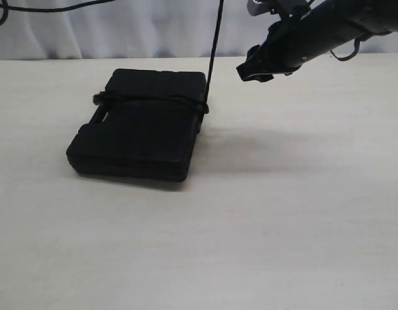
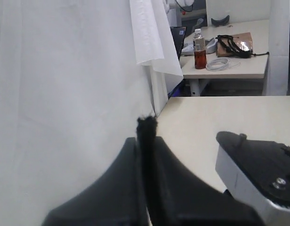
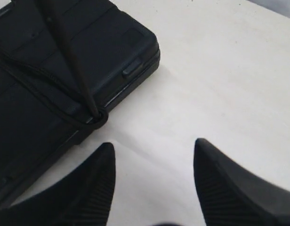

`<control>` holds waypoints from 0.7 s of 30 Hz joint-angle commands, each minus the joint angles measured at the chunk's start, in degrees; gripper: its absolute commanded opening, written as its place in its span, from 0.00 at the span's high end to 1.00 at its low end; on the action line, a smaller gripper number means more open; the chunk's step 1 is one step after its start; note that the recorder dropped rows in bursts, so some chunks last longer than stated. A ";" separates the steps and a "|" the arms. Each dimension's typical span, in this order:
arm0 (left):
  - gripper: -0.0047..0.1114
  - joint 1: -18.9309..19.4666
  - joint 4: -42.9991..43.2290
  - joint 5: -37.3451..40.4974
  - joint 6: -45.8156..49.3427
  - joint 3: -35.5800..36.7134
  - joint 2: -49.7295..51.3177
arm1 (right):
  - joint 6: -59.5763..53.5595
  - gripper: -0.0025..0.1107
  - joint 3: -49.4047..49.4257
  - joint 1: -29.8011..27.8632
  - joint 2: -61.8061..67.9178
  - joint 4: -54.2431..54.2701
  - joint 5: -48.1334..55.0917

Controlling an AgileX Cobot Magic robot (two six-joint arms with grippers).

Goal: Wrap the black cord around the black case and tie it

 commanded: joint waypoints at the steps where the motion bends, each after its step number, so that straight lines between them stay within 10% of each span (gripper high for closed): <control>1: 0.96 -0.61 4.19 2.02 -1.89 -0.97 -1.09 | -13.31 0.55 1.72 -0.08 -0.11 13.05 -1.88; 8: 0.96 -0.61 4.46 5.10 -2.05 -0.97 -0.83 | -45.52 0.55 6.09 -0.08 -0.11 44.58 -3.68; 21: 0.96 -0.61 10.62 12.61 -3.28 -0.97 -0.83 | -67.27 0.57 8.00 -0.08 3.42 71.36 1.89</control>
